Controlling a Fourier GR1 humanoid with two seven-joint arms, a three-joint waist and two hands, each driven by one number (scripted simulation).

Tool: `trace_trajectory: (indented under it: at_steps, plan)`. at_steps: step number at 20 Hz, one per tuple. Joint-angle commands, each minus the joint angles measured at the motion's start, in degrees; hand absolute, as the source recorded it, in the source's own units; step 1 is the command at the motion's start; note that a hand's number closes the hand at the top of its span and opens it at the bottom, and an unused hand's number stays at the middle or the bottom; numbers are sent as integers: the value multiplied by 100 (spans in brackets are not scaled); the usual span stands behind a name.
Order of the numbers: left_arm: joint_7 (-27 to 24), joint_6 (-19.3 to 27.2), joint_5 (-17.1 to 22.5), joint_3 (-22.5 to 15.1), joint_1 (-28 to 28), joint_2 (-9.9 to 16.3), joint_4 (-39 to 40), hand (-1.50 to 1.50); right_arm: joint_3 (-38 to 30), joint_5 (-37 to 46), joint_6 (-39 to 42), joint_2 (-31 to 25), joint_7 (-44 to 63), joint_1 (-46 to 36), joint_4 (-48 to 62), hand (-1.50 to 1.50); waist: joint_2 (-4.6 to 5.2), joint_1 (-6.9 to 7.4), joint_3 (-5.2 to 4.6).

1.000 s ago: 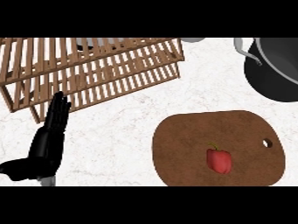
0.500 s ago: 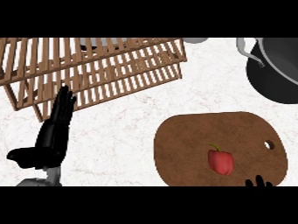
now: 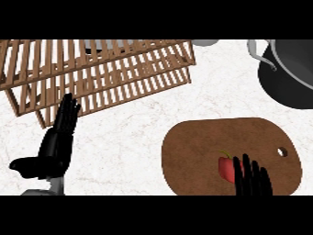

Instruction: Pick the bell pepper from the cutting board and place it in the pot

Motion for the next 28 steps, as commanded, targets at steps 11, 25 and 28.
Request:
trace_trajectory:
  at_steps: [11, 25, 28]
  plan:
    - [392, -267, -160, 117, 308, -52, -671, 0, -384, -609, 163, -450, 309, -631, 232, -150, -16, -2, 3]
    - [-69, -281, -386, 350, -108, -353, 288, 0, -489, 260, -1109, -368, 243, -1612, 1558, 150, -7, -14, 2]
    - [-220, -438, -348, 267, 240, -389, 38, 0, -499, 244, -1047, -431, 215, -1647, 1333, 150, -11, -5, 2]
